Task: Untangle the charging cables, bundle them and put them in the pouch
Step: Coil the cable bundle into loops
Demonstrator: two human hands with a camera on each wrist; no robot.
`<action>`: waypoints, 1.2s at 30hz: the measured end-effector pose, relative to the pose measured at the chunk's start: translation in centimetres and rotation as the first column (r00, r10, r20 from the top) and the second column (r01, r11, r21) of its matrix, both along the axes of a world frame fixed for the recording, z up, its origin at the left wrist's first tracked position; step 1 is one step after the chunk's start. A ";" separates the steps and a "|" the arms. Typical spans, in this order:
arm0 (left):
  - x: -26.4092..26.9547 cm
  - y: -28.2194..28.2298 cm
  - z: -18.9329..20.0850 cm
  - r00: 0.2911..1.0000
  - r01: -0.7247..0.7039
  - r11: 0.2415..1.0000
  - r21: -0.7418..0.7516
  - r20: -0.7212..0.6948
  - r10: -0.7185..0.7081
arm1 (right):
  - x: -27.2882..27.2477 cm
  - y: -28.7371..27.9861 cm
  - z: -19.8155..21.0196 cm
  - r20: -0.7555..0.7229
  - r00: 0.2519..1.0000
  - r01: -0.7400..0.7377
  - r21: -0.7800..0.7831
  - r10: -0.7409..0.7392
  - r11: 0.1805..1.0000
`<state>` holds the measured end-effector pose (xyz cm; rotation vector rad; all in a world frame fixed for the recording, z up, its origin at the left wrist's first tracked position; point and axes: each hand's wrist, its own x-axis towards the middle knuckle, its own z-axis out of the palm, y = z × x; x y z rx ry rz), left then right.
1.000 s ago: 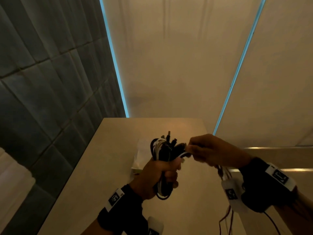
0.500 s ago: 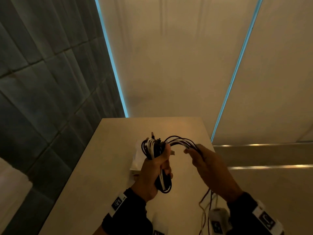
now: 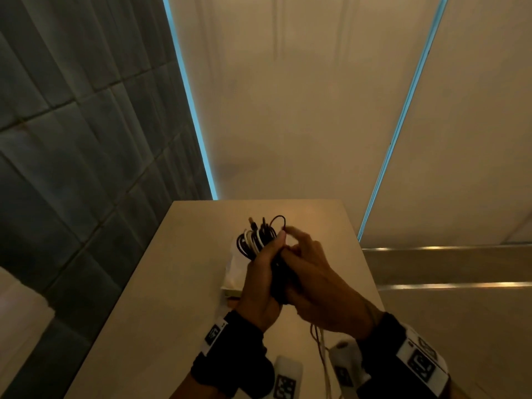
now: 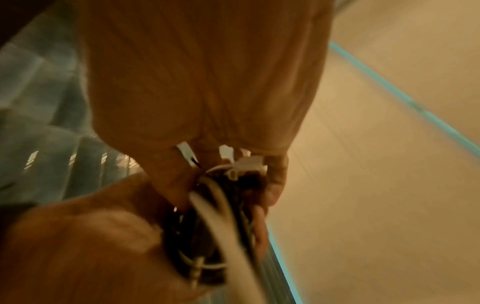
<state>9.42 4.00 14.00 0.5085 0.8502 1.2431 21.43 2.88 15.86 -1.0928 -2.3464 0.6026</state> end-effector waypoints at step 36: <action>-2.8 -0.5 1.7 0.986 0.100 0.994 -0.038 0.135 -0.094 | 4.9 5.5 -6.0 -0.126 0.985 0.062 -0.386 -0.120 0.920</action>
